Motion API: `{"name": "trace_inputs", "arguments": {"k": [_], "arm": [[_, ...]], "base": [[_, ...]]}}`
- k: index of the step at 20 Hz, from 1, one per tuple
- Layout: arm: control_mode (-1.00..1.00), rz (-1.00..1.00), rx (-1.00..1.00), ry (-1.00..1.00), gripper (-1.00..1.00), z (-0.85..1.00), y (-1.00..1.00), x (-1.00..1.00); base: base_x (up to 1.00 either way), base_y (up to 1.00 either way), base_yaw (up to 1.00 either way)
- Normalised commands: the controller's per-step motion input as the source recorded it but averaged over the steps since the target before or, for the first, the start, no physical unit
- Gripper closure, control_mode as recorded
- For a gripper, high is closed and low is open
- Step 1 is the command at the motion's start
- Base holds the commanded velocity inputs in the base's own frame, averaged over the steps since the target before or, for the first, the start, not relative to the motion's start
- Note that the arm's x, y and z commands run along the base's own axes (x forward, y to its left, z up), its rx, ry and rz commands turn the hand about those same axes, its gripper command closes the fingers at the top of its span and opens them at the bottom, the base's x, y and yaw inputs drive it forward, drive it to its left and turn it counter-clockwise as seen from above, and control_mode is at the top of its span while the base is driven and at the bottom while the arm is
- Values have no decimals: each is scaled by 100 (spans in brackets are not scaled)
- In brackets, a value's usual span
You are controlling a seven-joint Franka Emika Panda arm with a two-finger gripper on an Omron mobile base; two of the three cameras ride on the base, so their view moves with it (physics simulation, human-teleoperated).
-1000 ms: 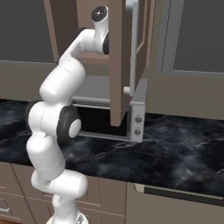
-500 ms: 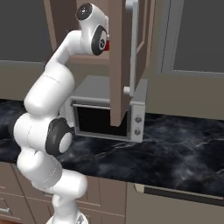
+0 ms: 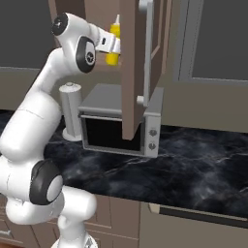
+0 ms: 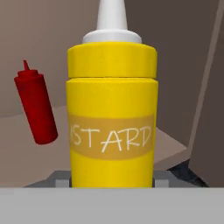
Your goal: Move the mustard and ketchup from the cabinet to the dining counter.
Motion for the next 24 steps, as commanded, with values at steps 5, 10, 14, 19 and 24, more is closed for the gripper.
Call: {"name": "trace_inputs", "arguments": {"k": [5, 10, 14, 19, 24], "arm": [[-100, -5, 0, -4, 100, 0, 30, -75], [-100, -5, 0, -3, 100, 0, 31, -74], [-100, -2, -1, 0, 100, 0, 33, -68], [-100, -3, -2, -1, 100, 0, 32, -66], [-100, -5, -1, 0, 100, -2, 31, -57]], "base": [[0, 0, 0], [0, 0, 0], [0, 0, 0], [0, 0, 0], [0, 0, 0]]}}
